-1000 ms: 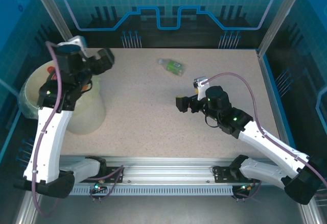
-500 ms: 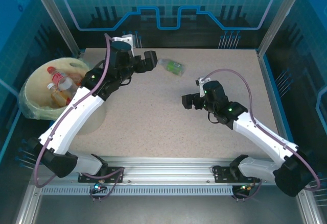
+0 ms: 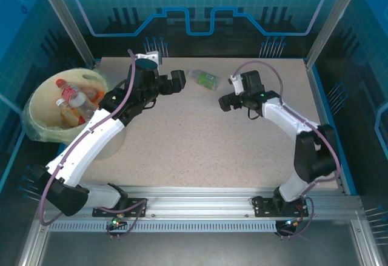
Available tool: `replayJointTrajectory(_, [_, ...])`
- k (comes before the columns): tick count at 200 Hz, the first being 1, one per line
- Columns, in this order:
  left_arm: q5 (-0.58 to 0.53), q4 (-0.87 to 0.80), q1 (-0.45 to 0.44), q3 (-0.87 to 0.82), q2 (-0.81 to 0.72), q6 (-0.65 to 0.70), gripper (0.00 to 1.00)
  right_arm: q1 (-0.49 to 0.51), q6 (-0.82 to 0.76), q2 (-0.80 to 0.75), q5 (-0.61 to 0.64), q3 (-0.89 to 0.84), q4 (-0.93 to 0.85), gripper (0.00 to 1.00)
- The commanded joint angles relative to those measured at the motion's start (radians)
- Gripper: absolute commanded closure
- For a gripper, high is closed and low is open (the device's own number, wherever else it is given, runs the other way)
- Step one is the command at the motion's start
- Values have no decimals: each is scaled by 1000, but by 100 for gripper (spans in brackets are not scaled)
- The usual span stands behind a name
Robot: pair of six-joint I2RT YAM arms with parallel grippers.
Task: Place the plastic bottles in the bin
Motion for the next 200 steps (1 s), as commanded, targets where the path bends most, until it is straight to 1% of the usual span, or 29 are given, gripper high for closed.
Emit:
replayJointTrajectory(1, [-32, -26, 6, -23, -31, 25, 1, -16, -142, 111, -75, 119, -40, 1])
replayJointTrajectory(31, [-56, -34, 16, -69, -57, 39, 1, -20, -233, 274, -101, 307, -121, 1])
replayJointTrajectory(68, [-41, -34, 58, -114, -85, 43, 1, -20, -285, 462, -127, 550, -229, 1])
replayJointTrajectory(100, [-31, -32, 90, -134, -98, 50, 1, -20, -339, 613, -119, 746, -317, 1])
replayJointTrajectory(119, [-29, -34, 101, -138, -98, 57, 1, -20, -341, 700, -88, 856, -364, 2])
replayJointTrajectory(142, [-30, -28, 109, -147, -93, 69, 1, -17, -359, 785, -138, 983, -422, 3])
replayJointTrajectory(174, [-28, -28, 118, -143, -73, 81, 1, -8, -369, 937, -126, 1217, -512, 4])
replayJointTrajectory(200, [-28, -19, 121, -146, -57, 95, 1, -7, -381, 1048, -147, 1381, -569, 8])
